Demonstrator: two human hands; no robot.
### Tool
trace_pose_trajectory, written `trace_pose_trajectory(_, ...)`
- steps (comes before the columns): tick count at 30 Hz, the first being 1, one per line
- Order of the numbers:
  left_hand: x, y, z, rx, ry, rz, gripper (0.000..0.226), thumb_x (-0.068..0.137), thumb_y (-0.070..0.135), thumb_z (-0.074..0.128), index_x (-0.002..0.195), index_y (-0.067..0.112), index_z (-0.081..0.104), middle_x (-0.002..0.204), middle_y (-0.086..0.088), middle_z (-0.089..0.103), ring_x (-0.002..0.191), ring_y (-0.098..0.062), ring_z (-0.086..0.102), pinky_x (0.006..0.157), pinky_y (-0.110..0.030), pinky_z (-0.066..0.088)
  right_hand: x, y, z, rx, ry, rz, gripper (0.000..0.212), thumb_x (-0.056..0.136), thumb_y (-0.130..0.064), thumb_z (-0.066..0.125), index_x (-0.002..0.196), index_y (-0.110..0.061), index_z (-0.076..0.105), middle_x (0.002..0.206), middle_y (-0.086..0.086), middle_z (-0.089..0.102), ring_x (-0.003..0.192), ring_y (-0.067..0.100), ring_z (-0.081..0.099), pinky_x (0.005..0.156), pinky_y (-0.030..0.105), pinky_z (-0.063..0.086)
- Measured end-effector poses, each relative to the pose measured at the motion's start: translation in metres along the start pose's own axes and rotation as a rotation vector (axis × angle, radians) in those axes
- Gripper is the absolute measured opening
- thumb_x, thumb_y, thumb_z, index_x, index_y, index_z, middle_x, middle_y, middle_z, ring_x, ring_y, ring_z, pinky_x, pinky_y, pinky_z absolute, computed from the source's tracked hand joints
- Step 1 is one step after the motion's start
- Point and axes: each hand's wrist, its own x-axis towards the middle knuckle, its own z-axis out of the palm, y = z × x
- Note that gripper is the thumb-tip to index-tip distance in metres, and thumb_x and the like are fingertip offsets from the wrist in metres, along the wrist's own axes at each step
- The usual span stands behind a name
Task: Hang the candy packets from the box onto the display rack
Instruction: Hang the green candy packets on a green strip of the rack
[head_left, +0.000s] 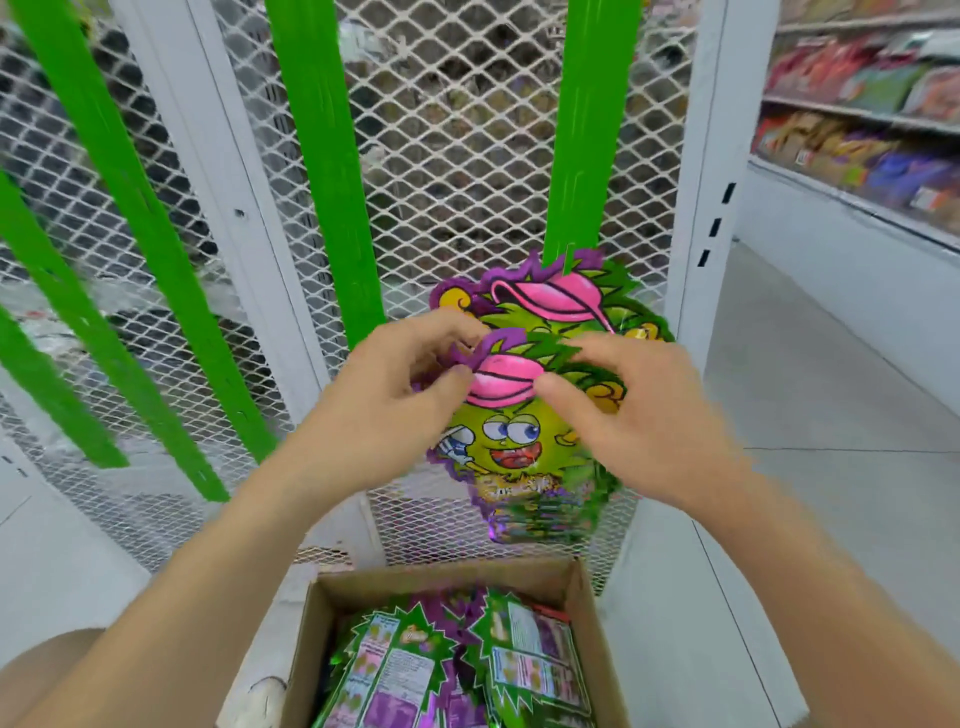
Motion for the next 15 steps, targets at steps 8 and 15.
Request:
trace_pose_trajectory(8,0.057,0.055,0.003,0.148,0.189,0.081,0.051,0.087,0.018,0.058,0.137,0.028,0.062,0.126,0.018,0.069,0.115,0.003,0.063,0.105,-0.031,0.052,0.055,-0.014,-0.068,-0.108,0.078,-0.064,0.034,0.098,-0.041,0.067,0.083,-0.011,0.072,0.063,0.006,0.061,0.060,0.023,0.057,0.058,0.039,0.045)
trace_pose_trajectory(15,0.090,0.082,0.006,0.013,0.212,0.025,0.045,0.075,0.037,0.066,0.119,0.032,0.068,0.100,0.008,0.074,0.089,-0.005,0.070,0.088,-0.034,0.059,0.079,-0.015,-0.069,0.023,0.392,0.024,0.033,0.090,-0.043,0.065,0.089,-0.011,0.075,0.071,0.011,0.070,0.069,0.034,0.064,0.062,0.047,0.053)
